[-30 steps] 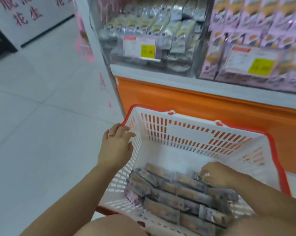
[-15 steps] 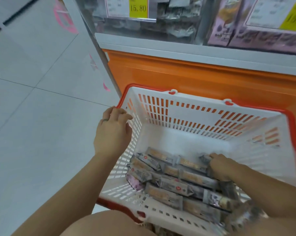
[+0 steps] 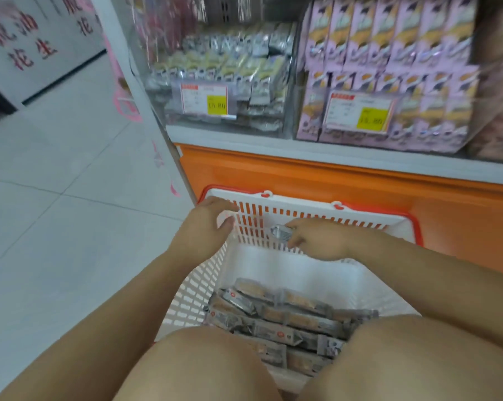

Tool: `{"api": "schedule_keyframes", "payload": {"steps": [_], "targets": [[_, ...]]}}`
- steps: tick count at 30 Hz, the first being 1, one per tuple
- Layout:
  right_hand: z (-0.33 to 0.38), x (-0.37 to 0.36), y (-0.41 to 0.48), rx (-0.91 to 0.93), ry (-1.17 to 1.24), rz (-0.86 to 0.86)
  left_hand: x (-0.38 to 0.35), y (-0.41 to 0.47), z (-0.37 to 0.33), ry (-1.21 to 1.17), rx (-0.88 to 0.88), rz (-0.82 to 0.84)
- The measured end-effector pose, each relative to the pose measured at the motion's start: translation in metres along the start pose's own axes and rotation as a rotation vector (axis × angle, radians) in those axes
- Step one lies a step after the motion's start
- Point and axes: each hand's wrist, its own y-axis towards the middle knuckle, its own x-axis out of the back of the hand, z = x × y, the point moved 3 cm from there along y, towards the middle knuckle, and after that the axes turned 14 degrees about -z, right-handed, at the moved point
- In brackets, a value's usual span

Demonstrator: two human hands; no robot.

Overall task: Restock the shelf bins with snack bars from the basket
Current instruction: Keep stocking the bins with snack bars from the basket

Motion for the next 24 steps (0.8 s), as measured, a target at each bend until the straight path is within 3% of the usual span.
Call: {"api": "schedule_keyframes", "payload": {"steps": [5, 10, 14, 16, 20, 22, 24], "targets": [[0.048, 0.076, -0.018, 0.074, -0.042, -0.133, 0.048, 0.010, -0.060, -0.230, 0.106, 0.165], [0.088, 0.129, -0.046, 0.077, -0.086, -0.326, 0.102, 0.012, -0.086, -0.438, 0.125, 0.094], [0.109, 0.153, -0.061, 0.140, -0.200, -0.544, 0.137, 0.019, -0.098, -0.399, 0.135, -0.085], [0.109, 0.165, -0.062, 0.091, -0.083, -0.747, 0.152, 0.024, -0.102, -0.407, 0.173, -0.207], [0.091, 0.174, -0.049, -0.182, 0.448, -1.145, 0.157, 0.041, -0.109, -0.614, 0.256, -0.340], [0.084, 0.167, -0.041, -0.274, 0.543, -1.210, 0.152, 0.056, -0.112, -0.679, 0.329, -0.336], [0.073, 0.157, -0.033, -0.297, 0.454, -1.182, 0.142, 0.075, -0.116, -0.638, 0.337, -0.266]]}}
